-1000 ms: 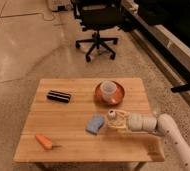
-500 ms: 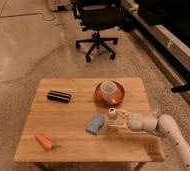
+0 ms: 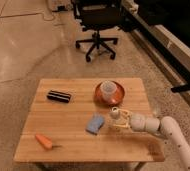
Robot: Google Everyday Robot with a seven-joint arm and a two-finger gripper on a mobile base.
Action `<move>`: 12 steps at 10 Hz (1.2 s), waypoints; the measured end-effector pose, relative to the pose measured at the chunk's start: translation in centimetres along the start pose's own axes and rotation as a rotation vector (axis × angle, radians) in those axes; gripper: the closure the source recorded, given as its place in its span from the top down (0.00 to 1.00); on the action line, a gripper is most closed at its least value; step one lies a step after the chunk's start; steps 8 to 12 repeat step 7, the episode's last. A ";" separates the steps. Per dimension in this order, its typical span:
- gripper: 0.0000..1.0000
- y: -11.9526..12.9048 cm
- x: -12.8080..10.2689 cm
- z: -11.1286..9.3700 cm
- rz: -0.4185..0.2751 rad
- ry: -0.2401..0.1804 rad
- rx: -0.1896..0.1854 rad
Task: Stand the bottle upright
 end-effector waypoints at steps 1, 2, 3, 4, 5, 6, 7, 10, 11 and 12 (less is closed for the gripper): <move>0.80 -0.2 0.1 -0.1 0.004 -0.002 0.006; 0.80 -0.3 0.2 -0.2 0.006 -0.004 0.010; 0.80 -0.4 0.3 -0.2 0.008 -0.005 0.013; 0.80 -0.4 0.3 -0.3 0.010 -0.009 0.012; 0.80 -0.5 0.2 -0.3 0.011 -0.013 0.009; 0.80 -0.5 0.0 -0.4 0.013 -0.020 0.006; 0.80 -0.6 -0.3 -0.5 0.021 -0.034 0.004; 0.80 -0.6 -0.3 -0.5 0.021 -0.034 0.004; 0.80 -0.6 -0.3 -0.5 0.021 -0.034 0.004; 0.80 -0.6 -0.3 -0.5 0.021 -0.034 0.004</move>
